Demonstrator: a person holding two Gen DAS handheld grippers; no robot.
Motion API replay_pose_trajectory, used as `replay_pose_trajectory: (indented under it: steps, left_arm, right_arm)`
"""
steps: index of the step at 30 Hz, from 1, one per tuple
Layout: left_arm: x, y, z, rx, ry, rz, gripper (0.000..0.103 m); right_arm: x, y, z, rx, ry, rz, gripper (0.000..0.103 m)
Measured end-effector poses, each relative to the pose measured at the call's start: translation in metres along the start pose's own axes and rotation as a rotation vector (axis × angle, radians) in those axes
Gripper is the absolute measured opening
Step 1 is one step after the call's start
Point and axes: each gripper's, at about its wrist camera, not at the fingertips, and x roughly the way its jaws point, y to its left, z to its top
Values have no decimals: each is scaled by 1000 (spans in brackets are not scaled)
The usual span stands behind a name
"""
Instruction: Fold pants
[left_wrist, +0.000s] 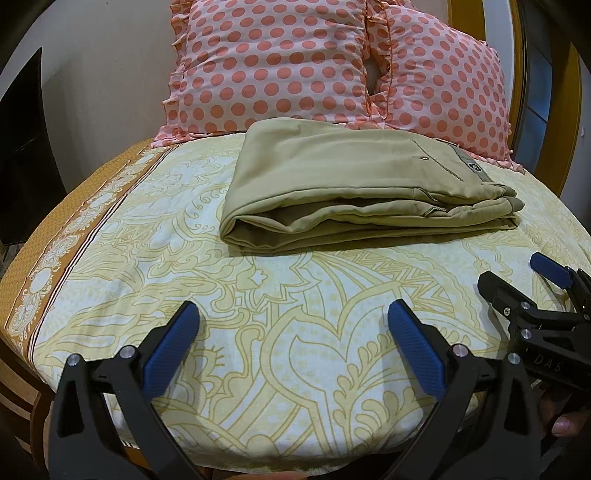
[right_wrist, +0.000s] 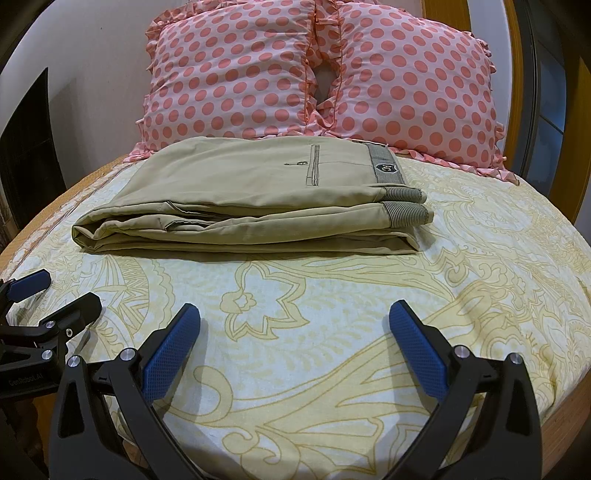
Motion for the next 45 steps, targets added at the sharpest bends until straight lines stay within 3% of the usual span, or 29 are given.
replay_pose_trajectory:
  steps: [45]
  left_arm:
    - [0, 0, 1, 0, -7, 1, 101]
  right_arm:
    - [0, 1, 1, -2, -9, 0, 102]
